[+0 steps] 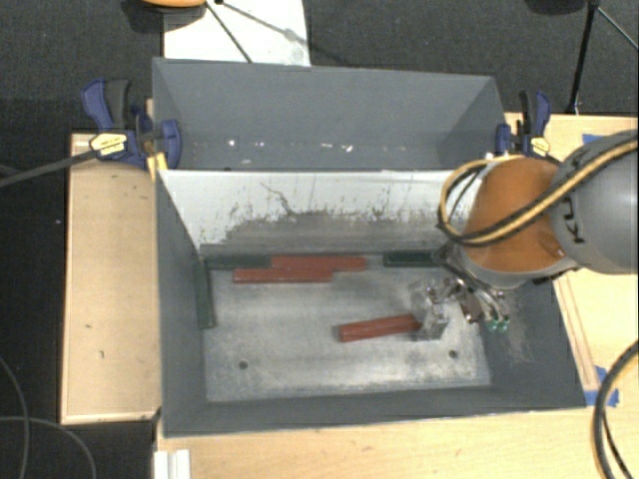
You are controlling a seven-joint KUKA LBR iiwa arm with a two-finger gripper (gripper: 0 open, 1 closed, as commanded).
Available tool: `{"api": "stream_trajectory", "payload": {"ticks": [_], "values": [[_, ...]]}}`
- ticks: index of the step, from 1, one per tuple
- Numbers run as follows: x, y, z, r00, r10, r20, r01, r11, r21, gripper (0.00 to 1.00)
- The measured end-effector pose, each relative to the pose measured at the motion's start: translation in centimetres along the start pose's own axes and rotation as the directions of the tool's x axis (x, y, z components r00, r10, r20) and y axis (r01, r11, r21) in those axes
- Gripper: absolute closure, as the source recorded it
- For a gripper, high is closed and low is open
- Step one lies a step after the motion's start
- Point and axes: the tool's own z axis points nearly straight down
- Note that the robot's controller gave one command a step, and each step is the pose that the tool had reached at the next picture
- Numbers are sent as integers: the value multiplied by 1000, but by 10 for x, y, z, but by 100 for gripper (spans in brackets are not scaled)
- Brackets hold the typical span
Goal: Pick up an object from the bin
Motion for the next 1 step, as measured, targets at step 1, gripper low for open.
{"api": "stream_trajectory", "payload": {"ticks": [1], "values": [[-2,-8,-195,1000,-7,10,7,1000,3,100]]}}
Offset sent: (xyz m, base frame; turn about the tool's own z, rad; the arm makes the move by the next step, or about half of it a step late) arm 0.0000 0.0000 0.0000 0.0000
